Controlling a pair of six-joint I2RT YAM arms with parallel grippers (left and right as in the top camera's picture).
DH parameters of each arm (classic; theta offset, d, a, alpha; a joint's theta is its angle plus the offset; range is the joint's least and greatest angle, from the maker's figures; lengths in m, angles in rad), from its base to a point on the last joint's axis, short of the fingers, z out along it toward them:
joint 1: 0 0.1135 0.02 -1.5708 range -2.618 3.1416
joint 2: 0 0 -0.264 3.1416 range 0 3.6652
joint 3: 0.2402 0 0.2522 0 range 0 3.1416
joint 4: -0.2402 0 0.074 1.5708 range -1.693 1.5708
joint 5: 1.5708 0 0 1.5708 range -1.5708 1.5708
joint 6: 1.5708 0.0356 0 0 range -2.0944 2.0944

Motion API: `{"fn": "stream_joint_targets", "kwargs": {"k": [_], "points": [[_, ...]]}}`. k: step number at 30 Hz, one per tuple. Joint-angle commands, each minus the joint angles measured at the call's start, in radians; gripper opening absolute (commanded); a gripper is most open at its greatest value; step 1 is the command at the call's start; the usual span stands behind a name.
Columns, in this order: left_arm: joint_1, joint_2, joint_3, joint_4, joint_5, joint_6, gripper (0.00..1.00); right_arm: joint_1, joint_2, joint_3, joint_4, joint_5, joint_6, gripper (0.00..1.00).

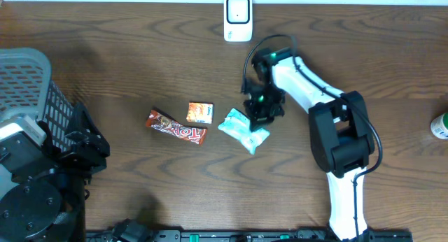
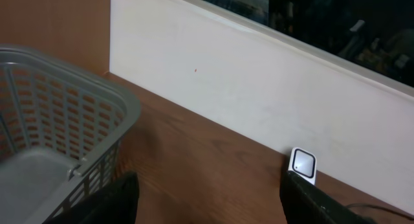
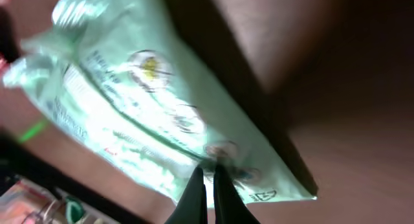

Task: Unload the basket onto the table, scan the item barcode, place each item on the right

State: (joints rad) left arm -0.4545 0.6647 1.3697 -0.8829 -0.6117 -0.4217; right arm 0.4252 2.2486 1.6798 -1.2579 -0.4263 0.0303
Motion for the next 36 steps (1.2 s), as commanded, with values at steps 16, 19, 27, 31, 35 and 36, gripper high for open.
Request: {"fn": "stream_joint_targets", "kwargs": {"k": [16,19,27,31,35,36], "points": [[0.0,-0.002,0.015,-0.044,-0.006,-0.002,0.7,0.217,-0.097,-0.008,0.211,0.007,0.059,0.19],[0.0,-0.002,0.015,-0.046,-0.005,-0.002,0.7,0.259,-0.085,-0.008,0.299,0.033,0.066,0.24],[0.0,-0.002,0.016,-0.076,-0.006,-0.002,0.7,0.253,-0.042,-0.008,0.35,0.282,0.111,0.14],[0.0,-0.002,0.016,-0.084,-0.006,-0.002,0.7,0.217,-0.038,-0.008,0.335,0.302,0.111,0.08],[0.0,-0.002,0.016,-0.081,-0.006,-0.002,0.7,0.166,-0.038,-0.008,0.372,0.307,0.077,0.11],[0.0,-0.002,0.016,-0.082,-0.006,-0.002,0.7,0.149,-0.038,-0.008,0.384,0.314,0.077,0.11]]}}
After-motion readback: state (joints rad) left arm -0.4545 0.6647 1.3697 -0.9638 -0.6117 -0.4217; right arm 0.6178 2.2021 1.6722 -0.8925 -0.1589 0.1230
